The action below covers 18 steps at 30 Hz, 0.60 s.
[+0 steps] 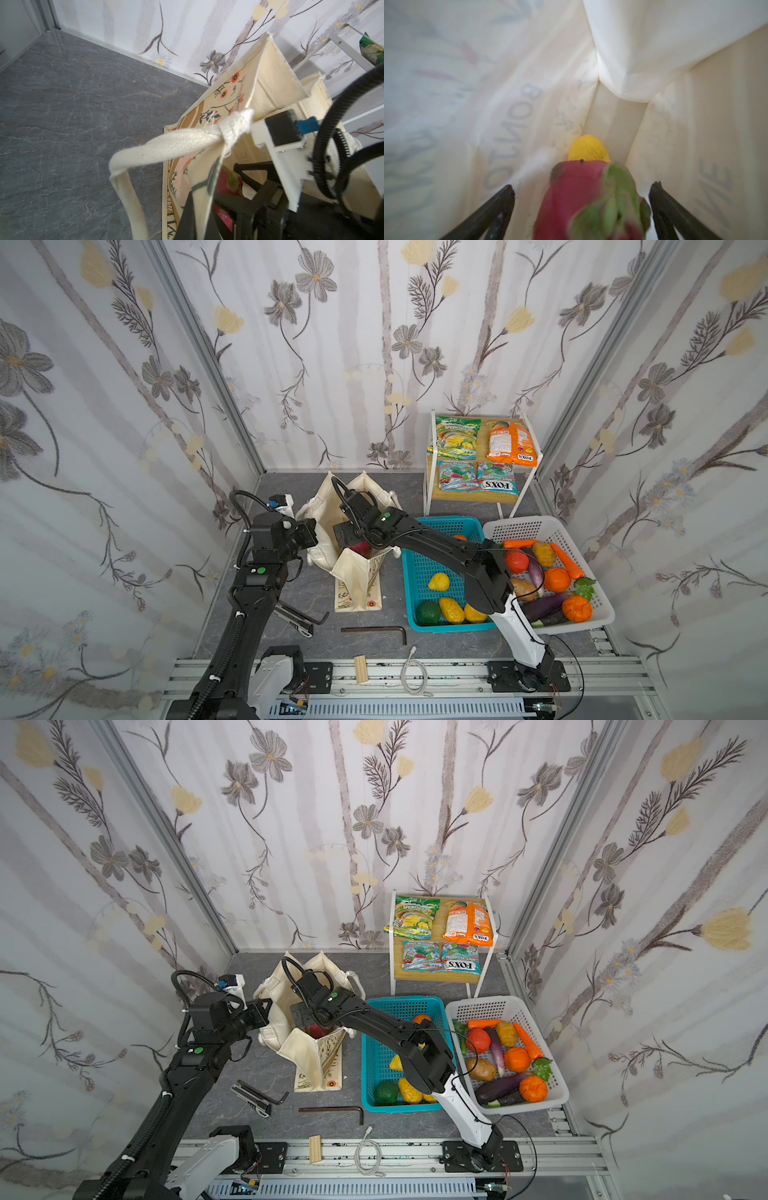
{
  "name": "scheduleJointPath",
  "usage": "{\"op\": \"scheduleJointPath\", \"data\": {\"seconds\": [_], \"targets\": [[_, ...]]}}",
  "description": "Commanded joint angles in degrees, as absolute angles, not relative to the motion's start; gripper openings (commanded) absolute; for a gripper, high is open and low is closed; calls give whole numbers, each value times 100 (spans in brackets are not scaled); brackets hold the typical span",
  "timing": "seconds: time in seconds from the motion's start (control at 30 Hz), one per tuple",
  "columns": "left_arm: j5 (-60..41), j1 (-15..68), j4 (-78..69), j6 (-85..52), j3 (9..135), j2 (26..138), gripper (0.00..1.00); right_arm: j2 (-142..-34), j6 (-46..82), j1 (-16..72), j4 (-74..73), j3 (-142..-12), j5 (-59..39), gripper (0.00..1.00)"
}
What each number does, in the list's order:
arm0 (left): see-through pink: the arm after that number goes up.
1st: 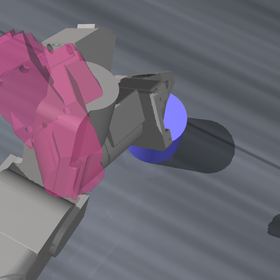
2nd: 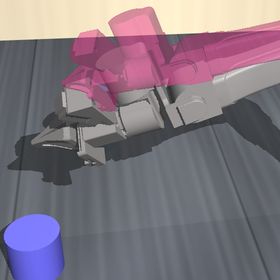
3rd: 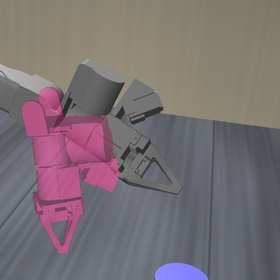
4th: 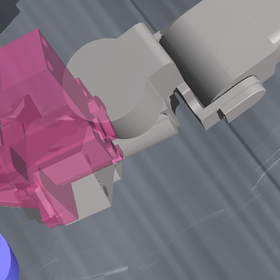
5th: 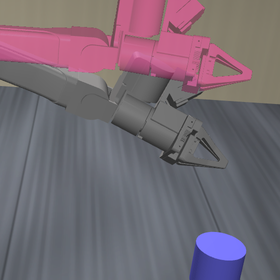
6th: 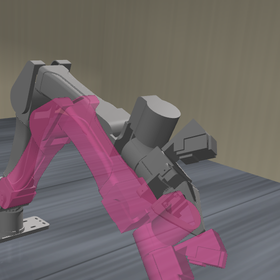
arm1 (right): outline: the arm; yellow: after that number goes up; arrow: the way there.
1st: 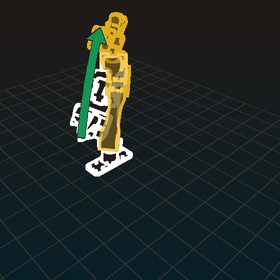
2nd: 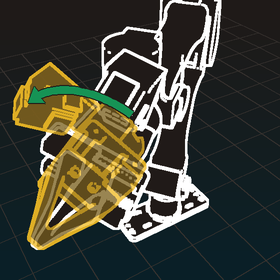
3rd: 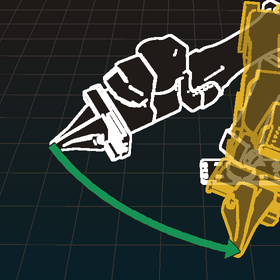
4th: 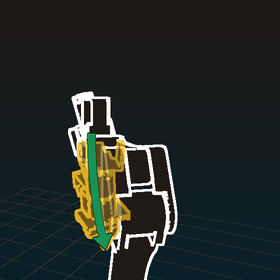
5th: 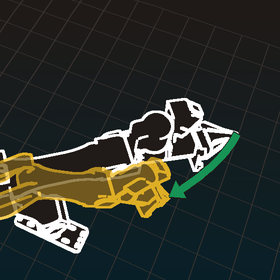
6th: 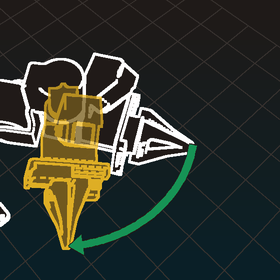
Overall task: Place the food into the grocery bag and tie it
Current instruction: 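Open the right gripper to release the dragon fruit inside the bag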
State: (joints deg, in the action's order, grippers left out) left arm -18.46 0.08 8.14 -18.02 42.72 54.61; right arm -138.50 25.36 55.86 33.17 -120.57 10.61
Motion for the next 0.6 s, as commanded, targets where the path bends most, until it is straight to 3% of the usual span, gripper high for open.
{"op": "scheduleJointPath", "data": {"seconds": [0.0,0.57], "targets": [[-1866,10,712,-1775,4307,5441,0,-13538,2431,5599,3300,-12067,1321,100],[-1876,2,712,-1775,4315,5449,0,-12392,2314,5643,3305,-12067,1727,100]]}}
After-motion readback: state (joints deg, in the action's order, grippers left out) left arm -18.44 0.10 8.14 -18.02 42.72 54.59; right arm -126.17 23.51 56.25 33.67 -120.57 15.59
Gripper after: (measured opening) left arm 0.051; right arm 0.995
